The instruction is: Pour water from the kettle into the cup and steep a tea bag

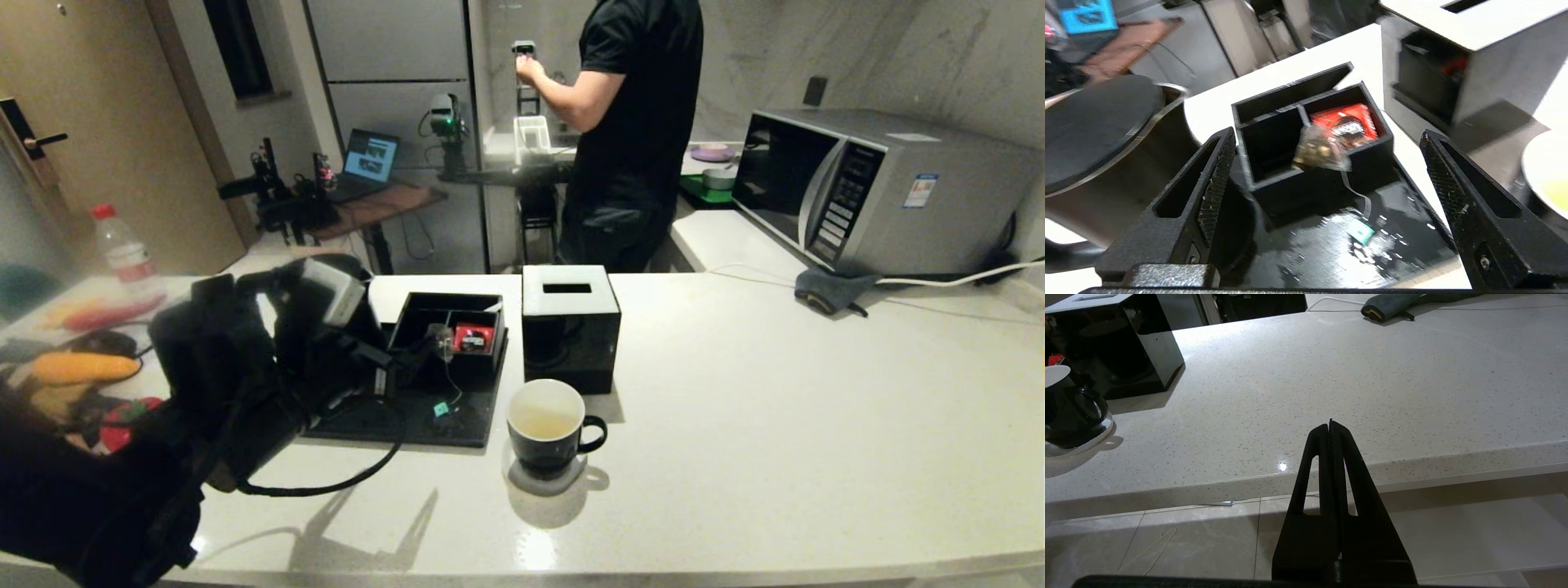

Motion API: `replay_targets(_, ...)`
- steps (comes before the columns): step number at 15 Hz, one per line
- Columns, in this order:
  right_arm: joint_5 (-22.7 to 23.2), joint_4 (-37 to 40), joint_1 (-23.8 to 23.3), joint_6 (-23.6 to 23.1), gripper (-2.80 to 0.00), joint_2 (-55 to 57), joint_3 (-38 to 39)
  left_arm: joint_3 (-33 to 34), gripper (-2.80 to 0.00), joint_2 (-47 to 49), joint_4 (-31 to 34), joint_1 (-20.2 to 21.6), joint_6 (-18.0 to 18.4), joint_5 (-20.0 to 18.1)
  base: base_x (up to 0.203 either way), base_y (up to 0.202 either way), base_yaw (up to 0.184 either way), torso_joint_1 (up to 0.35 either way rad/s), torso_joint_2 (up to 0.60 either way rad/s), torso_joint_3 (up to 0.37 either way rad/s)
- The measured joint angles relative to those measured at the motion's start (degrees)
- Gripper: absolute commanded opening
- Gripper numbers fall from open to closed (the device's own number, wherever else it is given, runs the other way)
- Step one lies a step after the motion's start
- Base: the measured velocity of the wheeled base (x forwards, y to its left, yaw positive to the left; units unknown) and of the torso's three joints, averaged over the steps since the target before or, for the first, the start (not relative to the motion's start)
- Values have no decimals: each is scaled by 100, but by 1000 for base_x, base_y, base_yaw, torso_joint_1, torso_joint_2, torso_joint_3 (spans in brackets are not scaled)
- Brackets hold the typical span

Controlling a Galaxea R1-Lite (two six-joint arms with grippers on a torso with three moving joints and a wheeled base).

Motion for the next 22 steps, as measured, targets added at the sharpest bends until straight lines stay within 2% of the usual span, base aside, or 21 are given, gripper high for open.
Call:
replay_targets(11, -1, 1, -2, 2, -280, 0, 0, -256, 0, -680, 1735, -102, -30, 27, 0, 0, 0, 0, 0, 0)
replay_targets(14, 0, 2, -2, 2, -280, 0, 0, -553, 0, -763, 2497, -99, -64, 81, 0, 0, 0, 0, 0, 0)
replay_targets(22, 0, 0, 0, 0, -280, 0, 0, -1606, 0, -667, 4612, -97, -447, 209, 0, 0, 0, 0, 0, 0)
